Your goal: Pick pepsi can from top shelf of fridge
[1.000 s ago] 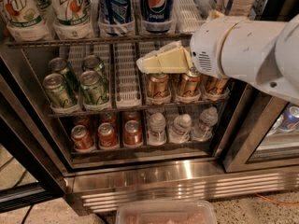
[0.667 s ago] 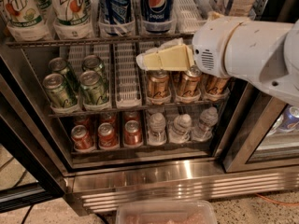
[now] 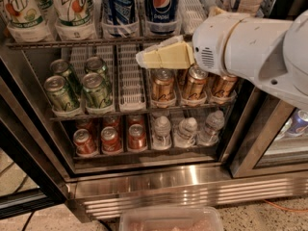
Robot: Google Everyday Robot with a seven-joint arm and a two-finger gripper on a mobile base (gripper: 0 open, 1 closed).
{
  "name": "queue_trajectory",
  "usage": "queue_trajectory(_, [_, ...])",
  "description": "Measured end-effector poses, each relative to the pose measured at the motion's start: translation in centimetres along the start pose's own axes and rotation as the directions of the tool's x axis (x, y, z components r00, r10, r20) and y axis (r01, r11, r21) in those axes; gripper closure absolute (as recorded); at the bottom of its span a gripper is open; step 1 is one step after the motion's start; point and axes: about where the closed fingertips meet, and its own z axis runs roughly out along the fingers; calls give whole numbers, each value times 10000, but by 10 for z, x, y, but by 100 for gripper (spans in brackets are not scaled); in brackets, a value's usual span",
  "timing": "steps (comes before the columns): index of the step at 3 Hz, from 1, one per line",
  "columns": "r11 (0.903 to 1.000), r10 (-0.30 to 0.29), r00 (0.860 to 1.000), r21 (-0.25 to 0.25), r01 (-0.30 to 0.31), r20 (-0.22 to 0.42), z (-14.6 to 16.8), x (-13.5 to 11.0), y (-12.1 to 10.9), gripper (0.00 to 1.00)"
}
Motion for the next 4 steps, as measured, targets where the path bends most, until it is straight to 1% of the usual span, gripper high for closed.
queue_trajectory(1, [9981,-588,9979,204,582,288,12,-10,-2,0])
queue_trajectory(2, [9925,-1112,9923,564,1081,539,18,-20,-6,2])
queue_trajectory(3, [9877,-1352,9882,883,1287,717,21,-26,-11,13])
queue_trajectory(4, [9864,-1349,9872,1061,1256,852,24,-29,-14,21])
